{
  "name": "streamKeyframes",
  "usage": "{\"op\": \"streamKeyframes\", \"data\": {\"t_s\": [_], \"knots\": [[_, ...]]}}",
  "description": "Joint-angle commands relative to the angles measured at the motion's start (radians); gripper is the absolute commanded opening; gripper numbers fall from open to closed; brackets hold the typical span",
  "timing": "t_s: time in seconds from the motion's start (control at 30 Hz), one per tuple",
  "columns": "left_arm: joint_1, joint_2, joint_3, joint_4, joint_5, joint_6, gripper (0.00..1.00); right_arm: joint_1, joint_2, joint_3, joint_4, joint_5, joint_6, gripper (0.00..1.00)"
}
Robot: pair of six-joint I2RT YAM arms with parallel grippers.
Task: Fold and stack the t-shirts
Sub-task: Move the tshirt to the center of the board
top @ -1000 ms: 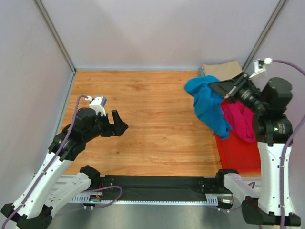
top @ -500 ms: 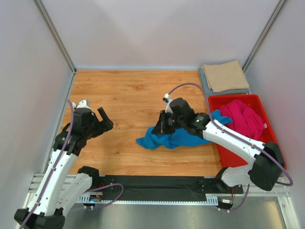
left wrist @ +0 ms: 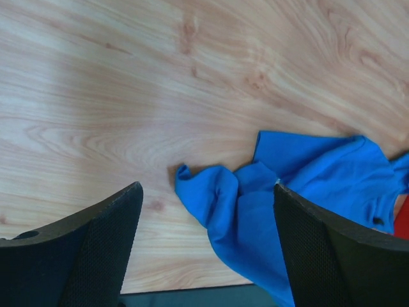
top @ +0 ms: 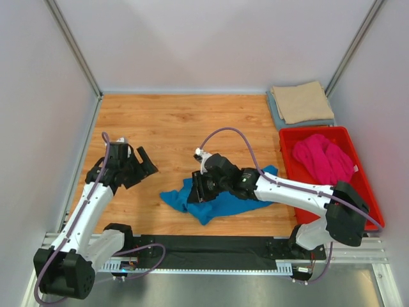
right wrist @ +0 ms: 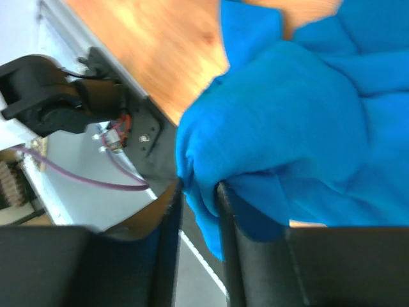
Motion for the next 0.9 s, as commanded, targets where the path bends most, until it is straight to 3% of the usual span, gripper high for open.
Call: {"op": "streamKeyframes", "data": {"t_s": [0.0,0.1,0.2,0.4,0.87], "knots": [[0.005,-0.023,-0.06,0.105,0.146,0.004,0.88,-0.002,-0.102,0.003,-0.138,0.164,-0.069,0.37],[0.003,-0.041,-0.1,0.107,0.148,0.011,0.87,-0.042,-0.204,-0.004,-0.26,0.243,-0.103,0.47],[-0.018,-0.052,-0.149,0.118,0.147,0.005,0.85,-0.214,-0.279,-0.049,-0.3,0.242,-0.133,0.51],[-0.112,-0.02,-0.251,0.219,0.15,-0.044,0.82,-0.492,-0.22,-0.087,-0.379,0.24,-0.173,0.52],[-0.162,0.192,-0.25,0.347,0.131,-0.029,0.74,-0.542,0.026,-0.109,-0.244,0.222,-0.098,0.56]]}}
